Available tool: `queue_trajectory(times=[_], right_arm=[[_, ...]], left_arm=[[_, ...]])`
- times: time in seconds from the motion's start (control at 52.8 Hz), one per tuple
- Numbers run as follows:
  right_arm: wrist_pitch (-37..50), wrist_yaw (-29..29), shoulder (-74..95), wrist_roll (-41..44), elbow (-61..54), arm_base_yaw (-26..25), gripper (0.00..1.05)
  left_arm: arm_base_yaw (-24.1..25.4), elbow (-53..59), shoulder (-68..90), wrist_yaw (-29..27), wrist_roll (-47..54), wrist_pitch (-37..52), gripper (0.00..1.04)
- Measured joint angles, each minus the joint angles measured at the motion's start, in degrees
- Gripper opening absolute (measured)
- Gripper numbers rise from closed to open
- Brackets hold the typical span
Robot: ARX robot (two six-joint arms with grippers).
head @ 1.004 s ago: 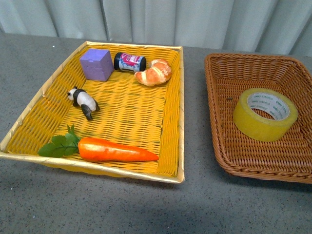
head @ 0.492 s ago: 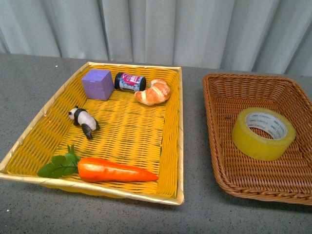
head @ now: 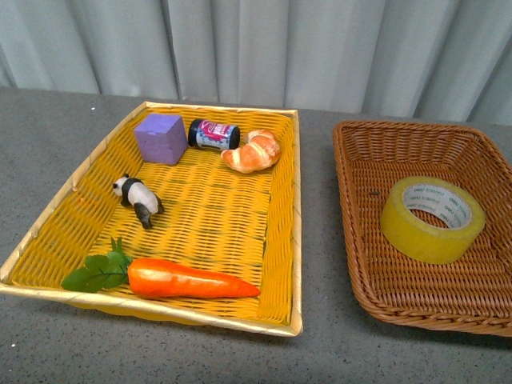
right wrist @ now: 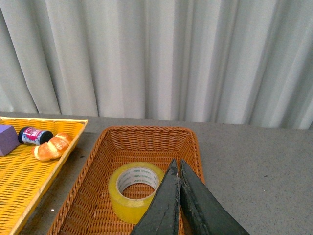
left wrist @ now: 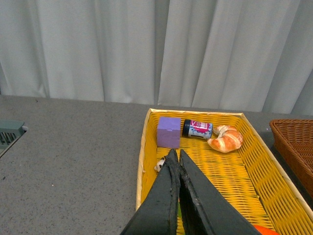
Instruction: Move tape to another basket
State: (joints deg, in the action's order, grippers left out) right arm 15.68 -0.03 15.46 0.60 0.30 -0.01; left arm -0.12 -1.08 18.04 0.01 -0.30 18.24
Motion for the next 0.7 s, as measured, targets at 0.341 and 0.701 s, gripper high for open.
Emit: queue_trajectory(times=[0.341,0.701], right_arm=[[-5.4,0.0,-5.4,0.0,0.0,0.0,0.01],[-15.6,0.0,-15.3,0.0,0.0,0.0,0.01]], left_arm=[[0.0,0.0,-6.5,0.0,0.0,-6.4,0.04],[0.0,0.0,-17.6,0.0,0.0,-18.1,0.04]])
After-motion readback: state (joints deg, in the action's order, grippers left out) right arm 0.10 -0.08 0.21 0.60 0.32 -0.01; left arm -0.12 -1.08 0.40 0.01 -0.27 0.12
